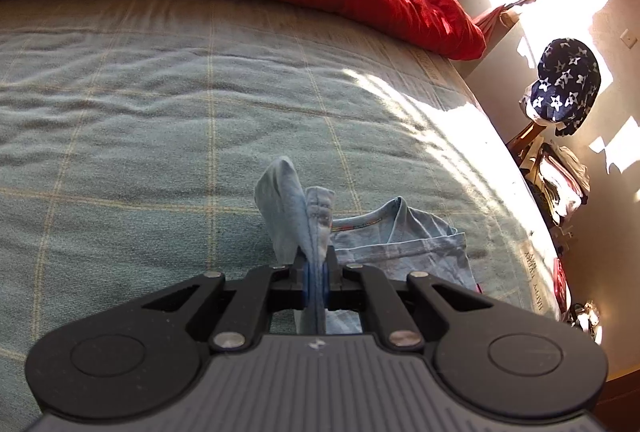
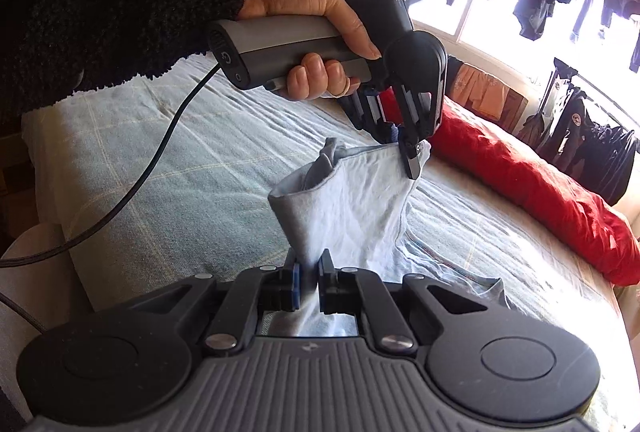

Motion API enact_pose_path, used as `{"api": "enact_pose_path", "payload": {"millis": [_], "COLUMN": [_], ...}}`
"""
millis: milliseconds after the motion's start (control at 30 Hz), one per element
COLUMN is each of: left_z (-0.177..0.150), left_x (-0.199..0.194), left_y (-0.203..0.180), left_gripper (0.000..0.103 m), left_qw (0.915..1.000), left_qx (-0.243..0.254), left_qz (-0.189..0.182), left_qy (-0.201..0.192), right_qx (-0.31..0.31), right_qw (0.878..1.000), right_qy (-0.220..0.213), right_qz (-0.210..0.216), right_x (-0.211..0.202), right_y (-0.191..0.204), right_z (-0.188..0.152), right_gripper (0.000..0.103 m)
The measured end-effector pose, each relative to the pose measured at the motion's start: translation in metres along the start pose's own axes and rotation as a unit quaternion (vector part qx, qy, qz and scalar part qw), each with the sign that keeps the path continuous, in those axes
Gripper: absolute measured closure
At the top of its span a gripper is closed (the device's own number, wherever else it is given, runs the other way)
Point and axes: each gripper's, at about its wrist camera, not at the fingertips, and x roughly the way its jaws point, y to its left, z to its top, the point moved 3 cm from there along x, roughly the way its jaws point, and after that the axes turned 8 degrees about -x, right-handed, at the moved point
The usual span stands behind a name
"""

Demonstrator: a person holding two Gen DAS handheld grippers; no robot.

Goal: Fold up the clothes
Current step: 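Close both grippers on the side edge of the light-blue shirt, then lift the side edge with both grippers and fold it over the shirt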

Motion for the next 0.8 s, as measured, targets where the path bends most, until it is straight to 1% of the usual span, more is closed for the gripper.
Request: {"api": "enact_pose_path", "payload": {"millis": [67,100,233,367,500,567,800], "left_z": [-0.002,-0.003,-0.005,-0.009,-0.015,-0.019,-0.034], "left_x": [0.000,0.001,0.006,0.015,0.030,0.040,0.077], "left_y": [-0.014,-0.022,-0.054,-0.084,-0.113,-0.129,-0.169], "left_gripper": [0.099,0.099,0.099,0.099,0.099,0.099,0.099], "left_qw": [1.0000,0.9999,0.9992,0.9983,0.9973,0.9961,0.9930], "left_qx": [0.007,0.012,0.035,0.053,0.069,0.080,0.111], "left_qz": [0.002,0.004,0.018,0.020,0.024,0.036,0.038], "left_qy": [-0.003,-0.005,-0.011,-0.010,-0.007,-0.009,0.012], "right_qx": [0.009,0.015,0.036,0.061,0.088,0.101,0.154], "right_qw": [1.000,1.000,0.999,0.997,0.995,0.994,0.986], "right_qy": [-0.004,-0.007,-0.011,-0.013,-0.011,-0.008,0.002], "right_qz": [-0.006,-0.012,-0.023,-0.034,-0.043,-0.049,-0.057], "right_x": [-0.006,-0.015,-0.024,-0.035,-0.043,-0.047,-0.058], "right_y": [-0.007,-0.014,-0.027,-0.043,-0.059,-0.068,-0.096], "right_z": [-0.005,-0.008,-0.021,-0.034,-0.049,-0.058,-0.087], "right_gripper": [0.094,0.094,0.094,0.094,0.094,0.094,0.094]}}
